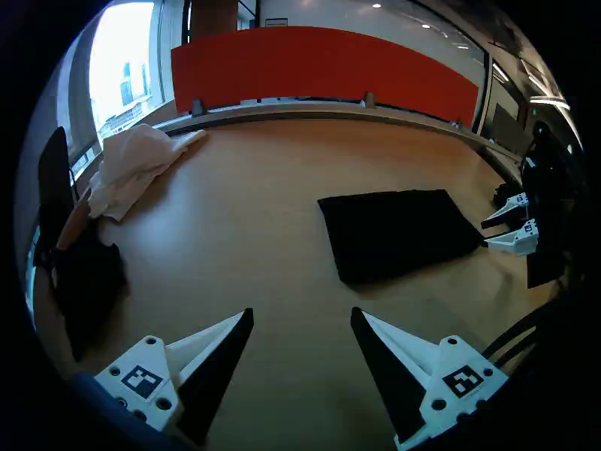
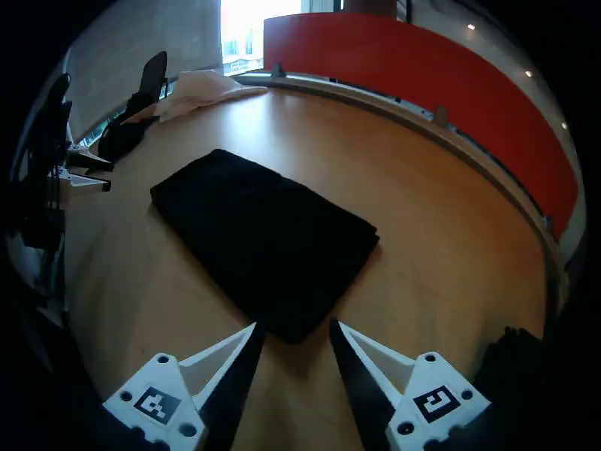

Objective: Fold towel

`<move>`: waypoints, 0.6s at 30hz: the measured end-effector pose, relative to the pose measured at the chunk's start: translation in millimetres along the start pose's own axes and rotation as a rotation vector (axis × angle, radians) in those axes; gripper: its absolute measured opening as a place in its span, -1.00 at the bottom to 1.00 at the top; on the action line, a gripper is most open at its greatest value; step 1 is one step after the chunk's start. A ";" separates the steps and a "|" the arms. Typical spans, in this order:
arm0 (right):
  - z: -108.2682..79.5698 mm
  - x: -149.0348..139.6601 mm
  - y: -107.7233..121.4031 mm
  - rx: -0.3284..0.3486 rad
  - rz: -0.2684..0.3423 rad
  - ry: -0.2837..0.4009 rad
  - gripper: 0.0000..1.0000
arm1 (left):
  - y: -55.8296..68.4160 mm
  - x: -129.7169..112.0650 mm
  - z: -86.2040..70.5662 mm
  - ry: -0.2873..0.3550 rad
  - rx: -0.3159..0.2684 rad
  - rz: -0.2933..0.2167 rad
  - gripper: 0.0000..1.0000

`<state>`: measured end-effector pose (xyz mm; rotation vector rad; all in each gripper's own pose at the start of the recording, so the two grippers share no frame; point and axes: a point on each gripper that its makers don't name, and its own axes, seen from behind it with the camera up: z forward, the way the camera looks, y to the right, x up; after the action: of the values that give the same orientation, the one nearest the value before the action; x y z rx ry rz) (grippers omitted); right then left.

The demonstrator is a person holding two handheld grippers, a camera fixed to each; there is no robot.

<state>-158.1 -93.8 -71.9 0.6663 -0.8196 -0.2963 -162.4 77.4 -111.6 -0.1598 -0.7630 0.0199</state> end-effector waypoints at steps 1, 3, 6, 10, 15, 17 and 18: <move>0.2 -1.0 0.1 0.002 -0.001 -0.003 0.20 | -0.1 -0.6 -0.2 -0.001 0.000 0.000 0.92; 0.7 -3.3 0.0 0.006 -0.004 -0.009 0.17 | -0.5 -1.7 -0.6 -0.002 0.001 0.000 0.92; 1.6 -6.7 -0.8 0.014 -0.009 -0.021 0.16 | -1.4 -2.6 -1.4 -0.002 0.004 -0.003 0.92; 1.7 -8.7 -1.7 0.023 -0.016 -0.028 0.04 | -1.8 -1.9 -2.5 0.002 0.006 -0.003 0.92; 1.8 -10.8 -2.0 0.032 -0.015 -0.037 -0.15 | -2.1 -1.9 -3.2 0.000 0.008 0.002 0.92; 1.3 -11.0 -1.6 0.032 -0.012 -0.036 -0.23 | -2.8 -1.8 -3.2 0.000 0.011 0.005 0.92; 1.1 -11.1 -1.6 0.033 -0.010 -0.036 -0.25 | -3.2 -1.9 -3.2 0.000 0.012 0.007 0.92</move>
<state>-166.2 -90.1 -78.7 0.6983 -0.8575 -0.3052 -161.7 73.7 -114.7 -0.1507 -0.7621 0.0309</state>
